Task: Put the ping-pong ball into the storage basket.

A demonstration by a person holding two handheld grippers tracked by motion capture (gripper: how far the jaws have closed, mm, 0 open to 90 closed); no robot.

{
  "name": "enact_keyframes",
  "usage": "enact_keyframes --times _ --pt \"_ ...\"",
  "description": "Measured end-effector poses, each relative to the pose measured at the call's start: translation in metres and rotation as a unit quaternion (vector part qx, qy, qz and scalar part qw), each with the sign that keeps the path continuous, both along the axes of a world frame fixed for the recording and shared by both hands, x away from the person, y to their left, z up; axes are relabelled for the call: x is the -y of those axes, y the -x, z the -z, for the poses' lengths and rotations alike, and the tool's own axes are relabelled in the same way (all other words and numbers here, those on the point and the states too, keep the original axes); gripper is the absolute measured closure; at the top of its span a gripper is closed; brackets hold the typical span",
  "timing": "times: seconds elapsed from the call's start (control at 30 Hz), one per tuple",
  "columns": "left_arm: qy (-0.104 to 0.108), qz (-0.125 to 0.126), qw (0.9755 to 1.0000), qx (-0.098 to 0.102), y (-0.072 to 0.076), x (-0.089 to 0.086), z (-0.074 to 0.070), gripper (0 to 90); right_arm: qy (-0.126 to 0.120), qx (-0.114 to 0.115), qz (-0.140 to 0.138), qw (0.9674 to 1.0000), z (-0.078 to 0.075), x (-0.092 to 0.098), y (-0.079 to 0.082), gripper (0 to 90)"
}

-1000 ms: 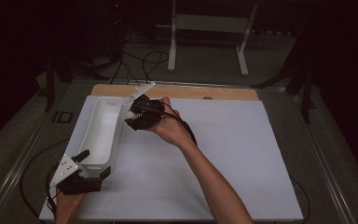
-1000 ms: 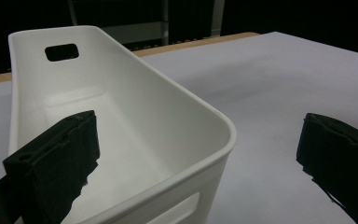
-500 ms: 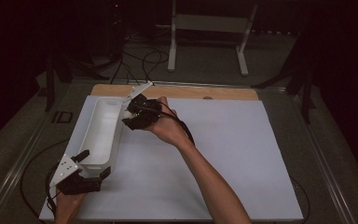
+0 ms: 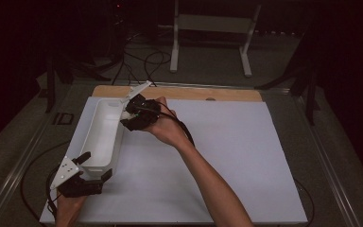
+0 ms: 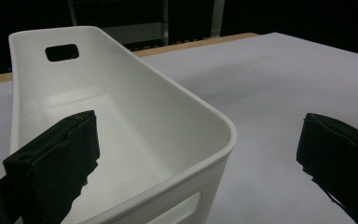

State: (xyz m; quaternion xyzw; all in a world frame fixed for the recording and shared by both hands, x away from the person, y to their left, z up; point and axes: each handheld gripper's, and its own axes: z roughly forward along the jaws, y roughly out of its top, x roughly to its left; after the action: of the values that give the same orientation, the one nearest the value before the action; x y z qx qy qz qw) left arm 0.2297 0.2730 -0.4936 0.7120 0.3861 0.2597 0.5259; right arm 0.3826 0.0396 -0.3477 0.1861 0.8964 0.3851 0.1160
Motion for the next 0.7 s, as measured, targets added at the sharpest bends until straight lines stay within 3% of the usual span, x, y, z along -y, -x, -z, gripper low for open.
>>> enact_keyframes --times 0.7 --pt "0.001 0.000 1.0000 0.002 0.000 -0.001 -0.001 0.0 -0.002 -0.007 -0.010 0.9999 0.005 -0.014 0.000 50.3"
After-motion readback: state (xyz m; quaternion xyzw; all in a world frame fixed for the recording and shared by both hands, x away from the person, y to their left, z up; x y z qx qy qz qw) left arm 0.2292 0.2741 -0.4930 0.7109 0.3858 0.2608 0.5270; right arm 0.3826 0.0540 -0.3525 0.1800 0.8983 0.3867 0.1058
